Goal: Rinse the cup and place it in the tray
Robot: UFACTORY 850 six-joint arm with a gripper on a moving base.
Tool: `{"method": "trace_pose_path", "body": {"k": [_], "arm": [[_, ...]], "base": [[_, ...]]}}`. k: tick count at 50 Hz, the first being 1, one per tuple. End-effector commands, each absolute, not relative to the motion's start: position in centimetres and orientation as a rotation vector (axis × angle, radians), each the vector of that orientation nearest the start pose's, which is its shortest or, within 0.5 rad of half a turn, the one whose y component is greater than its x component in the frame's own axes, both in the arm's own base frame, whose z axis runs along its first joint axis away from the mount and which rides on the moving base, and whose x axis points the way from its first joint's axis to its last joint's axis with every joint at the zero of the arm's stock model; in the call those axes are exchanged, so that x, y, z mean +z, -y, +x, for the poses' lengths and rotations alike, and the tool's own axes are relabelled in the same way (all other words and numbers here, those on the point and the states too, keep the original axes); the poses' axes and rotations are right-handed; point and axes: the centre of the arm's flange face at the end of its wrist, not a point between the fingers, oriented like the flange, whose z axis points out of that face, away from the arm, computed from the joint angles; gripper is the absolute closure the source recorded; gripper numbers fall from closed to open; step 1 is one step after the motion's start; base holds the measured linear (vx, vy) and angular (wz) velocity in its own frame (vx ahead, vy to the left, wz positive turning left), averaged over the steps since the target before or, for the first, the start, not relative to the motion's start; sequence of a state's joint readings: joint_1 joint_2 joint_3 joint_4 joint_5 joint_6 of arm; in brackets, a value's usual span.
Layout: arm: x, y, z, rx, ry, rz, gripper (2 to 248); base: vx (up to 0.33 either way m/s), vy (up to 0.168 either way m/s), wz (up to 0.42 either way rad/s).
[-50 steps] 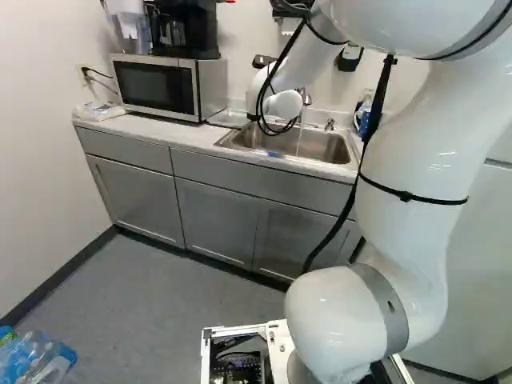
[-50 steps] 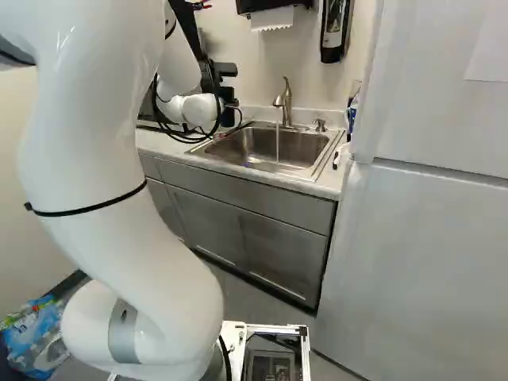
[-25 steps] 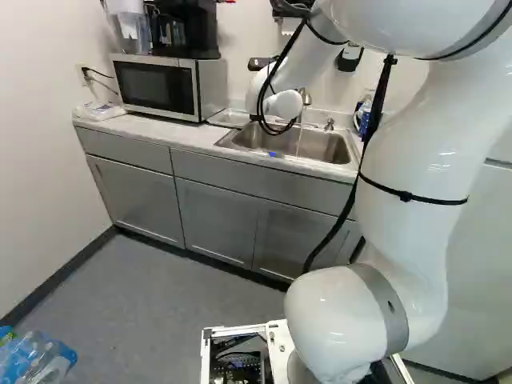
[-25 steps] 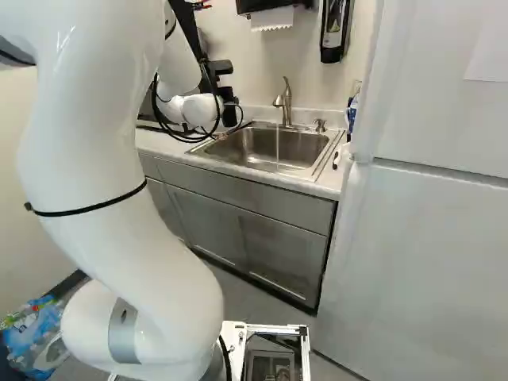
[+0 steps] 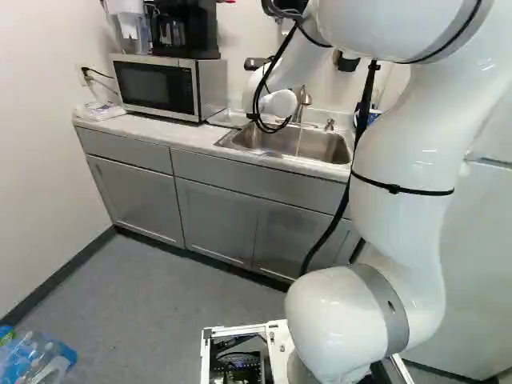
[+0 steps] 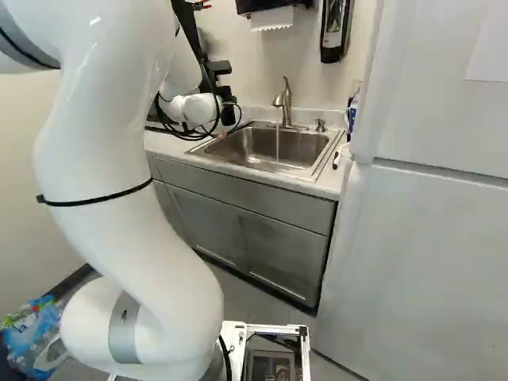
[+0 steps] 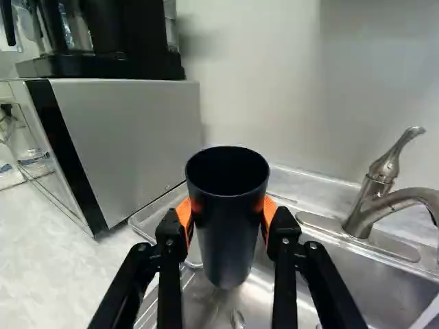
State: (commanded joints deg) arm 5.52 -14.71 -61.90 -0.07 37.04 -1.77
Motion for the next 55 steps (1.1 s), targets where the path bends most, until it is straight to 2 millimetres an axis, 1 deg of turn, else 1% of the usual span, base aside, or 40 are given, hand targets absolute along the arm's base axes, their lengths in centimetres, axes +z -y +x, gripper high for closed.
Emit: {"method": "trace_pose_path", "body": {"k": [25,44,55], "arm": [[55.0,-8.9,64.3,-2.101,0.190,-2.228,131],[54.5,-10.0,68.1,-2.120,0.197,-2.200,131],[53.2,-10.5,70.4,-2.116,0.199,-2.202,131]], "base": [[0.000,0.000,0.000],[0.000,0.000,0.000],[0.000,0.000,0.000]]}}
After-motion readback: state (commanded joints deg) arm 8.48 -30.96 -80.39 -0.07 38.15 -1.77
